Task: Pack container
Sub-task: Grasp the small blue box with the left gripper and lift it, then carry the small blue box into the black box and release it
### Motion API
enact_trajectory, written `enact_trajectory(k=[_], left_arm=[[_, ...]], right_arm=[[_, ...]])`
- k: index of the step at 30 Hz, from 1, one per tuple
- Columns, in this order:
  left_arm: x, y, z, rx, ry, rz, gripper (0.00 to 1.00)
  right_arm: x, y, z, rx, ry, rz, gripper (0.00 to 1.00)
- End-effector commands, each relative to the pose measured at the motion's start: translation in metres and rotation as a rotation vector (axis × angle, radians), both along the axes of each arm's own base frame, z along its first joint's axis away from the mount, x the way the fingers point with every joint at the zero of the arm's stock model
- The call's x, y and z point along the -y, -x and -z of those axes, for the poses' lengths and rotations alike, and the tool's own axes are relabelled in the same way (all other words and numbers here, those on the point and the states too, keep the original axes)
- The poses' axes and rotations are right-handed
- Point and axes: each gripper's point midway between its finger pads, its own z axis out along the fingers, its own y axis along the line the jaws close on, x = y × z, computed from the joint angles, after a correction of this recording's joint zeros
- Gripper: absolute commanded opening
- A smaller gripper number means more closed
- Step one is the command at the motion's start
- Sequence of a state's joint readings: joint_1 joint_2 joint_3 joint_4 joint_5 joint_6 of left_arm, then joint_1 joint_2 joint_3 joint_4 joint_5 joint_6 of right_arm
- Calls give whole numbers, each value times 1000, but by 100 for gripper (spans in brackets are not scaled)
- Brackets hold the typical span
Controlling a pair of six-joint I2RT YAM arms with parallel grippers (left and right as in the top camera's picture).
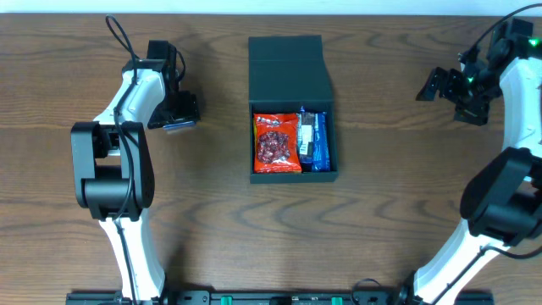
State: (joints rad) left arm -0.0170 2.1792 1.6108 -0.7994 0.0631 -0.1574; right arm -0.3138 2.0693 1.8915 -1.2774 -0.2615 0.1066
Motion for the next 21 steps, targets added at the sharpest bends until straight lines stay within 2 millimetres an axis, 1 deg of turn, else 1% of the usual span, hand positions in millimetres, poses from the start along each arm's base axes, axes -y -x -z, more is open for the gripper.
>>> enact_trajectory(k=[1, 3, 8, 10, 12, 14, 16, 18, 19, 21], left_arm=[[1, -2, -3, -6, 18, -10, 53], [1, -8, -18, 13, 18, -10, 50], [7, -20, -51, 49, 18, 3, 38], [14, -26, -68, 73, 19, 19, 35], [26, -31, -85, 105, 21, 49, 31], [47, -36, -106, 154, 24, 99, 28], [73, -39, -125, 205, 34, 152, 25], [106, -37, -139, 241, 44, 219, 24], [127, -34, -145, 256, 52, 261, 24], [161, -26, -151, 274, 55, 364, 24]], right_arm=[[-2, -5, -4, 12, 4, 4, 99], [-2, -5, -3, 12, 4, 4, 99], [-2, -5, -3, 12, 4, 4, 99], [-2, -4, -4, 12, 2, 5, 99], [-1, -4, -4, 11, -9, 19, 99], [5, -3, -4, 8, -13, 48, 99], [11, -1, -4, 8, -15, 64, 99], [16, 1, -4, 5, -17, 77, 99], [19, 3, -4, 1, -18, 83, 99], [22, 5, -4, -3, -18, 89, 99]])
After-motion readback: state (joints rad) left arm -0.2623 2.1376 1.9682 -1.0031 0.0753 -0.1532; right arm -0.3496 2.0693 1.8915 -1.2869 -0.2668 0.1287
